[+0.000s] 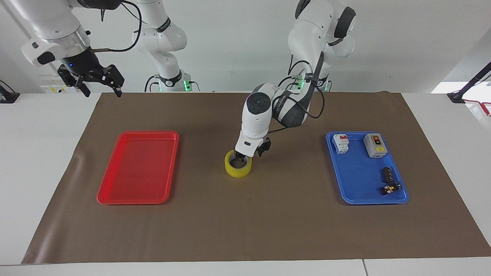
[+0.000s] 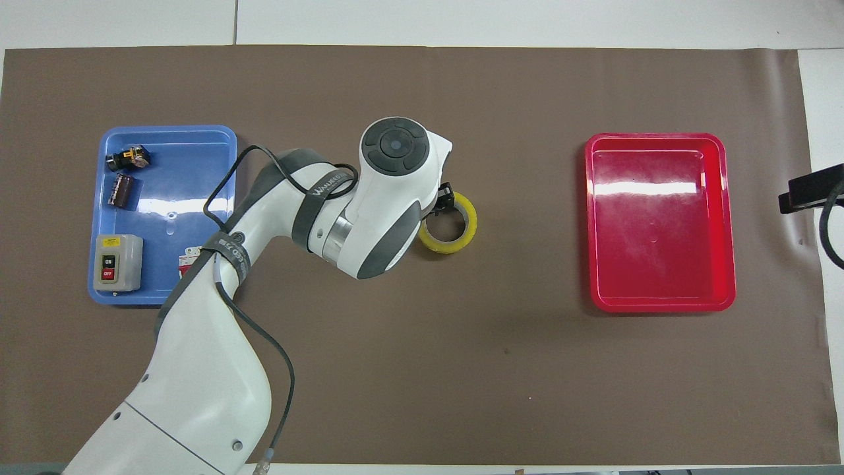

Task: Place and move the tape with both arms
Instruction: 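Set the tape on the table and withdraw the left gripper, then reach the right gripper to the yellow tape and grasp it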

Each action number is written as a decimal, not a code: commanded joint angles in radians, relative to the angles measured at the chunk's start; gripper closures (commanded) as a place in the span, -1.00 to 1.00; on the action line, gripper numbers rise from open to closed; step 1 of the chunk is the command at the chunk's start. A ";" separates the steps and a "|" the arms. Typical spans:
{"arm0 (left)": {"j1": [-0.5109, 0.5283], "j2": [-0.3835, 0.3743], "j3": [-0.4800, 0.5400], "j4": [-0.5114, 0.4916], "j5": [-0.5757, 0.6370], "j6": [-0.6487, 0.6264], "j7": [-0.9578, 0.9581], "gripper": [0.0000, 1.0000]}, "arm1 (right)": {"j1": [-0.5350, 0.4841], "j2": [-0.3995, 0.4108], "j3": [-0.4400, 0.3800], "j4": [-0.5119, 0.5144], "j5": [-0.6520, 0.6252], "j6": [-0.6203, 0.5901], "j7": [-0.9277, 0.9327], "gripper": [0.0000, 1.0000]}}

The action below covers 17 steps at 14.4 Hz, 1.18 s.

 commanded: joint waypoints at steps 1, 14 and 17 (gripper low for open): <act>0.057 -0.162 0.060 -0.040 -0.019 -0.126 0.011 -1.00 | 0.002 -0.018 0.011 -0.026 -0.006 0.039 -0.022 -1.00; 0.506 -0.486 0.063 -0.053 0.036 -0.565 0.828 -1.00 | 0.469 0.371 0.019 -0.060 0.009 0.451 0.306 -1.00; 0.553 -0.511 0.027 -0.090 0.029 -0.559 0.827 -1.00 | 0.503 0.447 0.022 -0.128 0.009 0.632 0.305 -1.00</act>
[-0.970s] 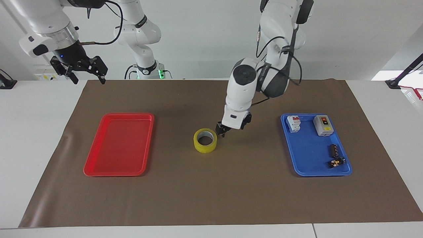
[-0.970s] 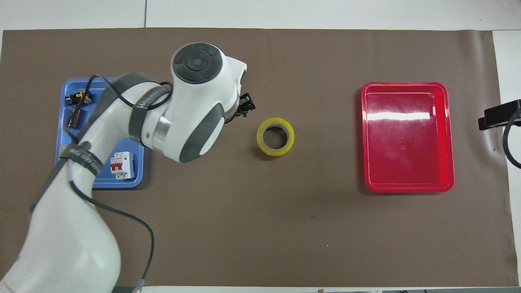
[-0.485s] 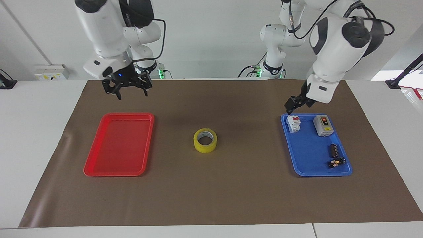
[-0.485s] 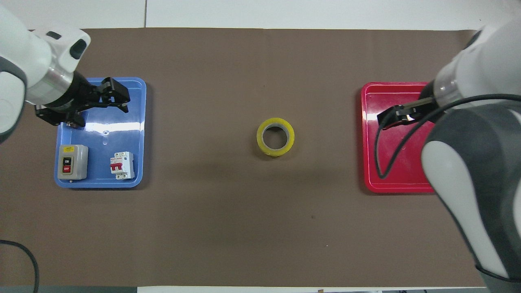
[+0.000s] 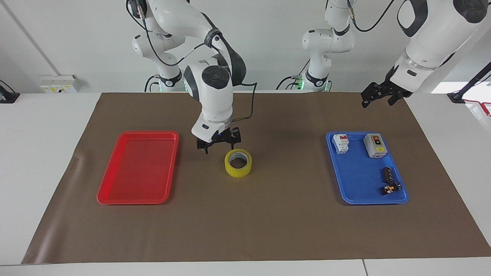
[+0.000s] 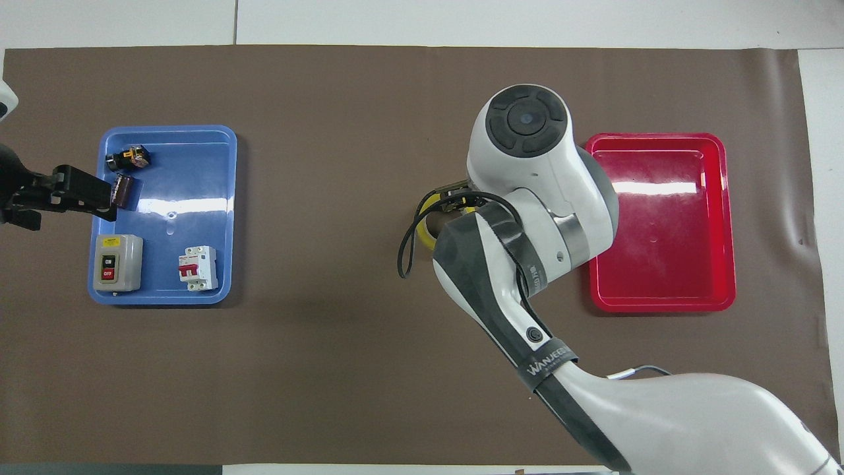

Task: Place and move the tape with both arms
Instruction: 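Reach the right gripper to the yellow tape and grasp it, then carry the tape with the right gripper into the red tray and release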

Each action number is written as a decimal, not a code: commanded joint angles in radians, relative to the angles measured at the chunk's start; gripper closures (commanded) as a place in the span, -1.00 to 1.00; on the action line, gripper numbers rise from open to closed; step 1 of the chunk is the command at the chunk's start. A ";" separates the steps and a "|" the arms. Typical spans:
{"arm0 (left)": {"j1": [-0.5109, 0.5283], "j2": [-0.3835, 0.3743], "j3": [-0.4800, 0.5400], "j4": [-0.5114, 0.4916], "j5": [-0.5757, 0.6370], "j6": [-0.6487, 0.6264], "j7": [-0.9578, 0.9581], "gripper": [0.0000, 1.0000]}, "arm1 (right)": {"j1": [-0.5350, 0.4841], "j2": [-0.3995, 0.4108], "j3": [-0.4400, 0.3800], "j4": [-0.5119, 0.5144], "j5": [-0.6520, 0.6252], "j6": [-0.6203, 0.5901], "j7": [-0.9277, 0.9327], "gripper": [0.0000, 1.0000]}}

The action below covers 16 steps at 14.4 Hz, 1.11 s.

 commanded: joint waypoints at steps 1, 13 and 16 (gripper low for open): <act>0.043 -0.037 -0.047 -0.062 0.016 0.011 0.020 -1.00 | -0.002 0.009 0.001 -0.118 0.008 0.169 -0.029 -1.00; 0.107 -0.035 -0.132 -0.054 0.013 0.022 0.017 -1.00 | -0.014 -0.003 0.007 -0.319 0.117 0.398 -0.204 1.00; 0.154 -0.035 -0.173 -0.061 0.013 0.022 0.016 -1.00 | -0.013 -0.005 0.005 -0.325 0.117 0.387 -0.200 1.00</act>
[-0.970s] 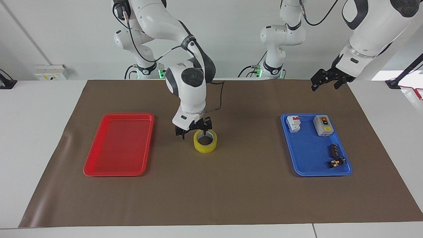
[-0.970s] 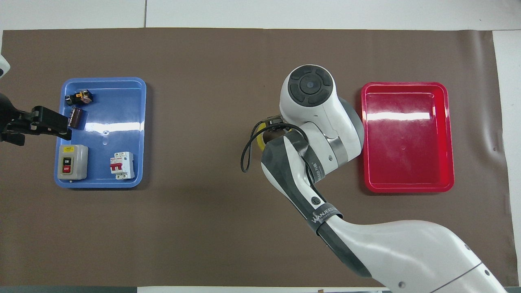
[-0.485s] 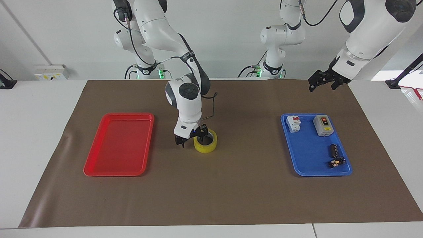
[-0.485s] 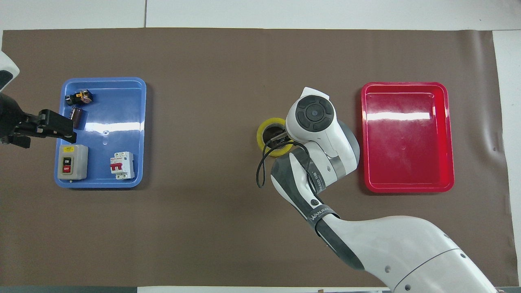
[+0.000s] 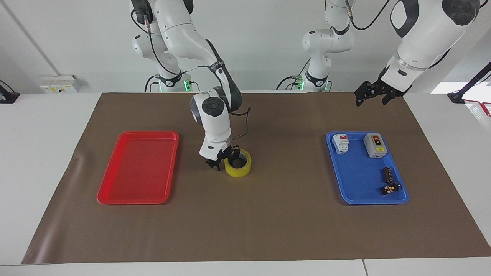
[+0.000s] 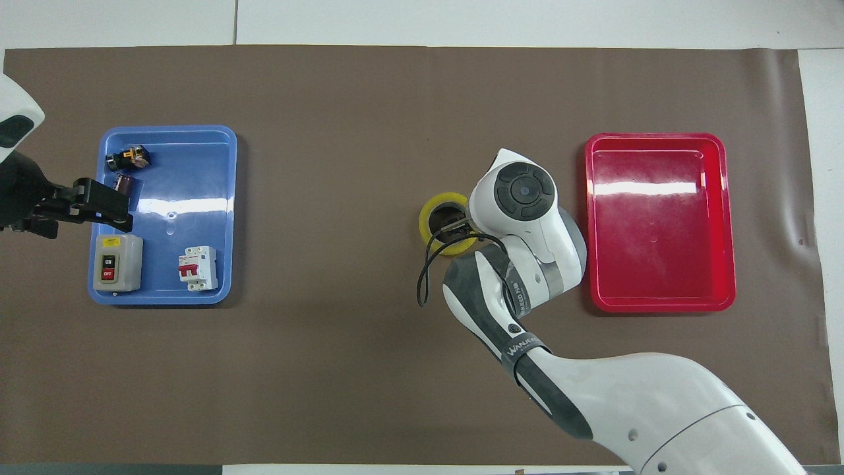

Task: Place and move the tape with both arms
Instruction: 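Carry the tape with the right gripper into the red tray and release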

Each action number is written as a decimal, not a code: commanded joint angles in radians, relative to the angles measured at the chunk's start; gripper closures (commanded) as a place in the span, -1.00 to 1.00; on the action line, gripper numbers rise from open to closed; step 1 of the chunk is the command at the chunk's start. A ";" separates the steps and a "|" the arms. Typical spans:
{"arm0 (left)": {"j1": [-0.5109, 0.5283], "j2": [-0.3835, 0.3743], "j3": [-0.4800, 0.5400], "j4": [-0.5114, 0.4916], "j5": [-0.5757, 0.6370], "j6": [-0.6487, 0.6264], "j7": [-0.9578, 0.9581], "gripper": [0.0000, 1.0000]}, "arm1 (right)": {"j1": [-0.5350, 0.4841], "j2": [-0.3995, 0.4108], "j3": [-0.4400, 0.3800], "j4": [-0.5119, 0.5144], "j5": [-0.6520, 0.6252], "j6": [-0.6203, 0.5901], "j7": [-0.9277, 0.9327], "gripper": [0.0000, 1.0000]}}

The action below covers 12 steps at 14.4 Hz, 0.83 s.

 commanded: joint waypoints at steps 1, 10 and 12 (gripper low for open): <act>0.059 -0.021 -0.041 -0.021 0.013 0.012 0.013 -1.00 | -0.018 -0.027 0.008 -0.033 0.027 -0.004 -0.023 1.00; 0.041 -0.021 -0.041 -0.018 0.013 0.016 0.013 -1.00 | -0.352 -0.199 -0.002 0.094 -0.018 -0.464 -0.372 1.00; 0.032 -0.023 -0.041 -0.012 0.013 0.016 0.018 -1.00 | -0.457 -0.222 -0.002 0.007 -0.045 -0.399 -0.521 1.00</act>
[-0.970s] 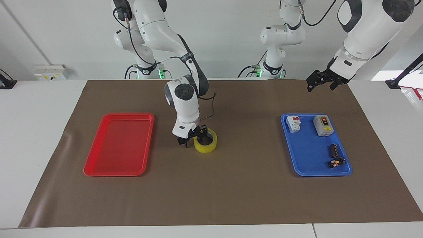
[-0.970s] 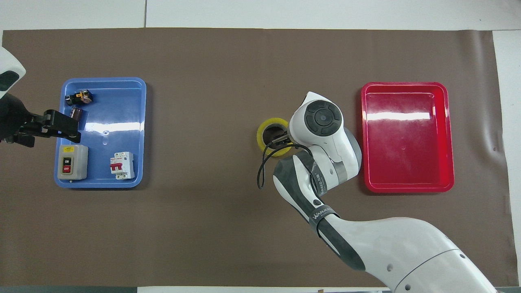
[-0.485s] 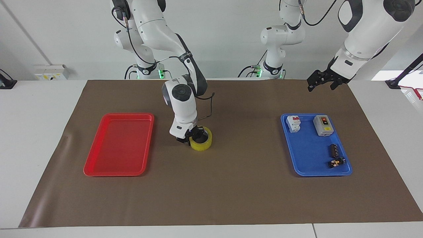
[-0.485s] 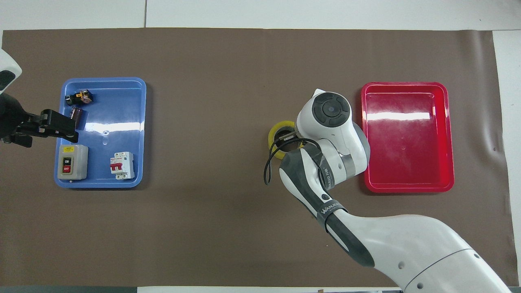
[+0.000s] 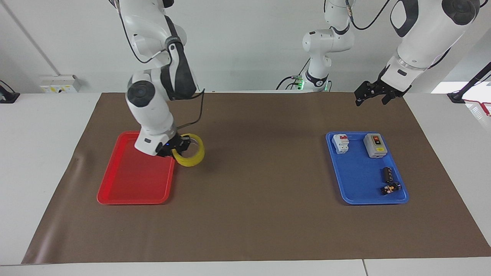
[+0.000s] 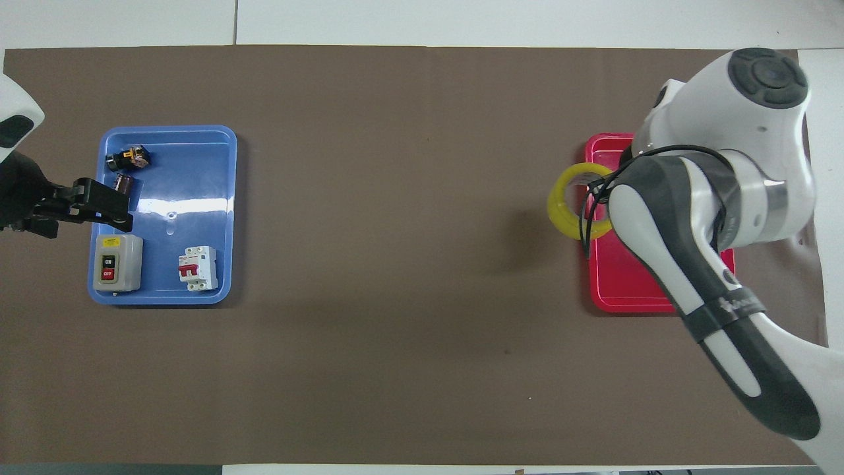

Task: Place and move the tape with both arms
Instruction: 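Carry the tape with the right gripper into the red tray and release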

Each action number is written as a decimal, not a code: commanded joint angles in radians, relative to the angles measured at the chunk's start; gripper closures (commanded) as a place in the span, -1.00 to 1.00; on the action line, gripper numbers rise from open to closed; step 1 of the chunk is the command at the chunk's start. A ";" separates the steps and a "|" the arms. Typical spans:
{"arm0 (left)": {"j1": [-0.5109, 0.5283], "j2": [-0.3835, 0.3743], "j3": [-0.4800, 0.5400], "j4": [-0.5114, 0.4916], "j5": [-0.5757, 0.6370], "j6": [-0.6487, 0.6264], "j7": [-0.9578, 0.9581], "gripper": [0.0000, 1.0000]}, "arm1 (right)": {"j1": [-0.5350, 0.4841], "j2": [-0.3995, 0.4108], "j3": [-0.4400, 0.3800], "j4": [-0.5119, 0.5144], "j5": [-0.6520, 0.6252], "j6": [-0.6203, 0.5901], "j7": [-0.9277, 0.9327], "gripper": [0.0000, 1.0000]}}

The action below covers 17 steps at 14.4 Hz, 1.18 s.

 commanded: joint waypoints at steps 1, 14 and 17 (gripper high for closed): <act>-0.004 -0.021 -0.008 -0.013 0.015 0.018 0.012 -1.00 | -0.127 -0.038 0.014 -0.158 -0.022 0.140 -0.167 1.00; -0.015 -0.025 0.000 -0.014 0.022 0.018 0.008 -1.00 | -0.230 -0.004 0.016 -0.357 -0.023 0.446 -0.306 1.00; -0.015 -0.033 0.000 -0.014 0.022 0.014 0.005 -1.00 | -0.229 0.002 0.016 -0.360 -0.023 0.480 -0.265 -0.99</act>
